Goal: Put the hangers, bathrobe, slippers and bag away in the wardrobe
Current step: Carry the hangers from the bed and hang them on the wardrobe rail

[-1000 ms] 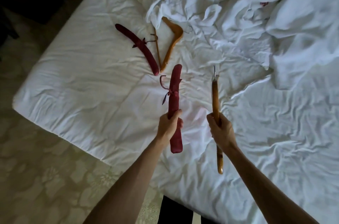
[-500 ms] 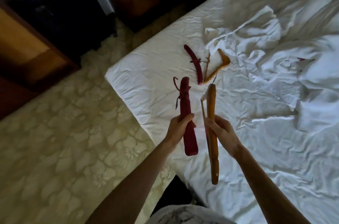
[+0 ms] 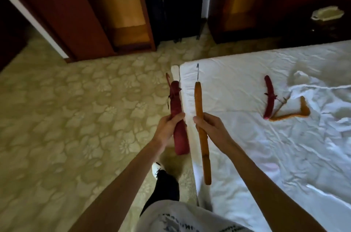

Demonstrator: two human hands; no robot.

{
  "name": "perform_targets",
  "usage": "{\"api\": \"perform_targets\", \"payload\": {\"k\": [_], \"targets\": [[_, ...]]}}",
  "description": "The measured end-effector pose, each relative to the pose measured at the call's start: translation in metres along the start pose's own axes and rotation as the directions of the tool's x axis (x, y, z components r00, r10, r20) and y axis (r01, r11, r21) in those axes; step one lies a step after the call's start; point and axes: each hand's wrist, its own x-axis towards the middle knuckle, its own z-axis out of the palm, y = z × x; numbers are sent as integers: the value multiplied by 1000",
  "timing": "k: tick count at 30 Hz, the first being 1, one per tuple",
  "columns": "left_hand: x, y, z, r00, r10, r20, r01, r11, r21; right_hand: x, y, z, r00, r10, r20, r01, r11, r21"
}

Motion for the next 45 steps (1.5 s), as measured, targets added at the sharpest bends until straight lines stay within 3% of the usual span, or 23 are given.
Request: {"api": "perform_targets", "payload": {"k": [11,18,27,45], "targets": [[92,77,-205,986,66,-151,-83,990,-116,194,-88,175,975,-37,219,54,996,-72],[172,152,-318,982,111,-154,-129,985,-116,313,-139,262,973,-64,221,87,992,-92],[294,245,-403,985,138,-102,-149,982,-114,457,-189,329,975,-88,204,104,992,-73],[633,487,-578,990,134,-46,-134,991,6,872,-320,448,979,-148,141,153,988,-22]]}}
